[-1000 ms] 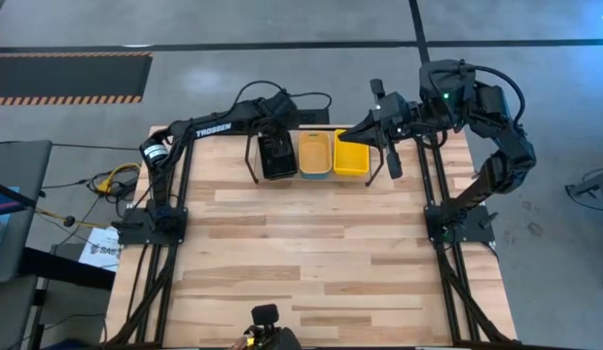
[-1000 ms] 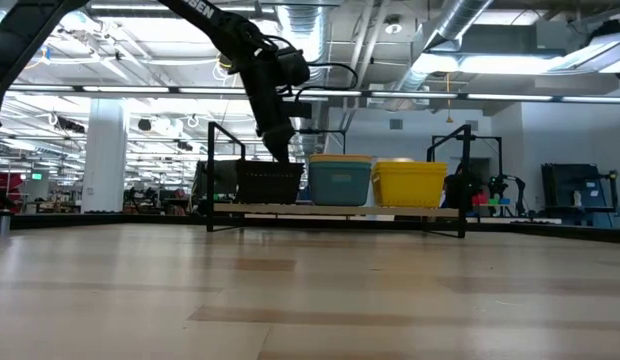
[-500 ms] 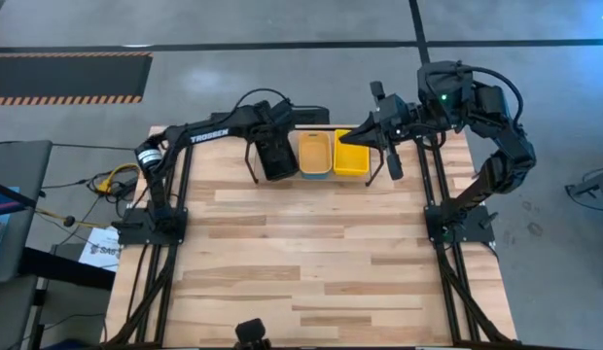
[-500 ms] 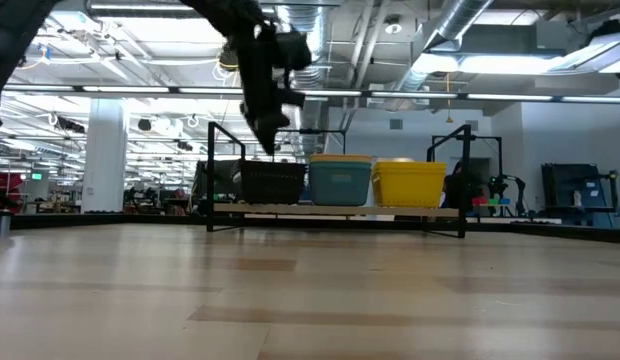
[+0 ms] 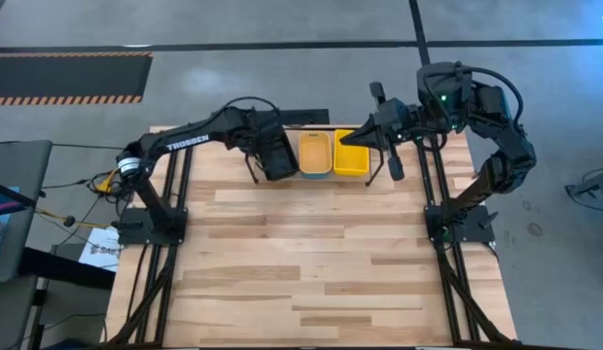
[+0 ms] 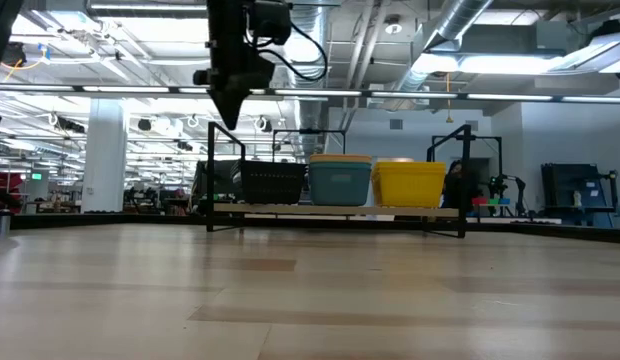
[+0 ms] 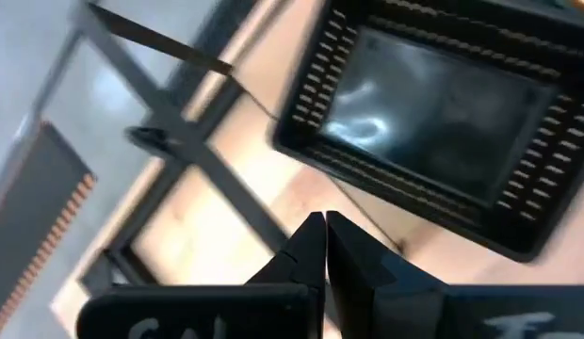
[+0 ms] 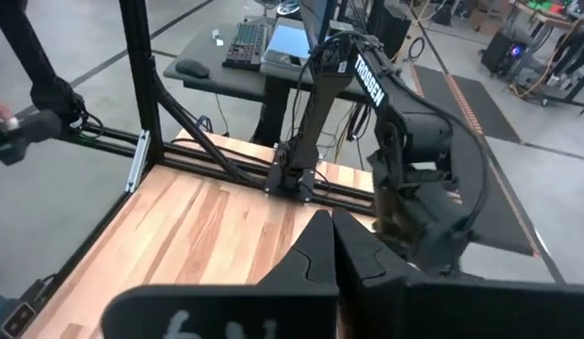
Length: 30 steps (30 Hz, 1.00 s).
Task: Stack baskets on shelf by color
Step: Adjust all bins on the shelf
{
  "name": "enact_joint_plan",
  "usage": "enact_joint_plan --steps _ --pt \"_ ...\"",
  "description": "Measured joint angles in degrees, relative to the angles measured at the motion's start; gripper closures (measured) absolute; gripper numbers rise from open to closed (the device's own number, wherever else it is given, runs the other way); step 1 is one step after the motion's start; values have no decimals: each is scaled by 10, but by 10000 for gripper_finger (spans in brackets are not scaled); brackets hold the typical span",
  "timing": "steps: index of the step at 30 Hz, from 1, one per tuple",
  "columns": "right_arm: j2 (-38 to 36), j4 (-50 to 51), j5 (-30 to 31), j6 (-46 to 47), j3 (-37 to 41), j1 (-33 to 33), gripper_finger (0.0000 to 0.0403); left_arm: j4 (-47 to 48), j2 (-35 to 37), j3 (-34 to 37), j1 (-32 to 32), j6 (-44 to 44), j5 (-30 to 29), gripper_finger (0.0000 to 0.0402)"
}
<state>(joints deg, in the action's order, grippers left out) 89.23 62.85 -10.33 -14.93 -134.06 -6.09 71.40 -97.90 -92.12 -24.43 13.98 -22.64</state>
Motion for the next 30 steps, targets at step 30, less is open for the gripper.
enact_joint_plan --steps 30 --pt "-1 -18 -2 14 0 28 401 -88 -112 0 -46 -136 120 401"
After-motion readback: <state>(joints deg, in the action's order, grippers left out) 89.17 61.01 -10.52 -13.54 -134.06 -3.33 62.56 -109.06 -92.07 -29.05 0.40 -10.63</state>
